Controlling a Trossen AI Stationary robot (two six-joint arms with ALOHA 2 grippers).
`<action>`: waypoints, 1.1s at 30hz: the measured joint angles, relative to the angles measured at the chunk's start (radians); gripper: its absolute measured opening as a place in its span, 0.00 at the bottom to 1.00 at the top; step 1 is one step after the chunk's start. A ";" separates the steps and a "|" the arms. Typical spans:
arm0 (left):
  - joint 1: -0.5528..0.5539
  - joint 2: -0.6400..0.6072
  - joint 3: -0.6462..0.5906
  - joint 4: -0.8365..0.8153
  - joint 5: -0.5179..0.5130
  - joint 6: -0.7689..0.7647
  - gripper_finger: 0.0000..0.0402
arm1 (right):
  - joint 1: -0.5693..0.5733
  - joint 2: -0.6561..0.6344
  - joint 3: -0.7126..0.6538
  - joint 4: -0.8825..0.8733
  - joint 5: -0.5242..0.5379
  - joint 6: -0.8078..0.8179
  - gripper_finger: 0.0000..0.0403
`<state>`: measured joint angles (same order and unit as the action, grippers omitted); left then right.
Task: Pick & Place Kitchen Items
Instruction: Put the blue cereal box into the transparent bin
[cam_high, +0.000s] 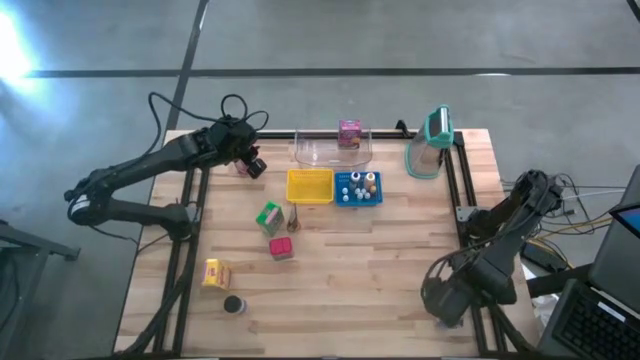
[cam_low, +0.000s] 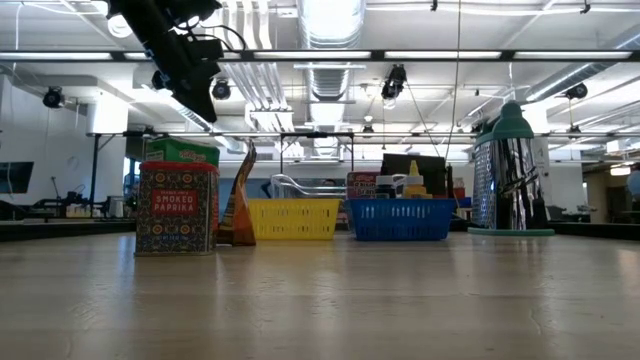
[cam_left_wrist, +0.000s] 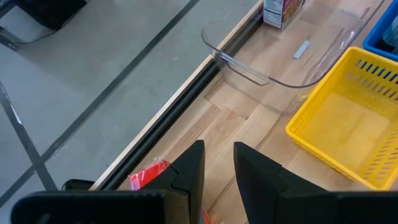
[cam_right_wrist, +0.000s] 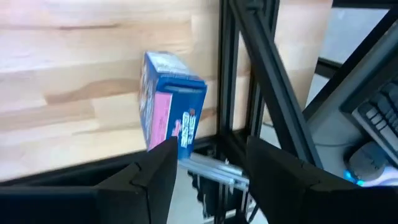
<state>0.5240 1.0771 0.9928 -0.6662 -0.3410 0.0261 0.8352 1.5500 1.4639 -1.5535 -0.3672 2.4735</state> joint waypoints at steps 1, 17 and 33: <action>0.000 0.000 0.000 0.000 0.000 0.000 0.23 | 0.000 -0.001 -0.011 0.004 0.000 -0.004 0.47; 0.000 0.000 0.000 0.000 0.000 0.000 0.23 | 0.028 -0.095 -0.210 0.253 0.139 -0.003 0.65; 0.000 0.000 0.000 0.000 0.000 0.000 0.23 | 0.051 -0.094 -0.309 0.366 0.053 0.014 0.61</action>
<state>0.5240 1.0771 0.9928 -0.6662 -0.3412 0.0261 0.8867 1.4559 1.1548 -1.1875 -0.3140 2.4877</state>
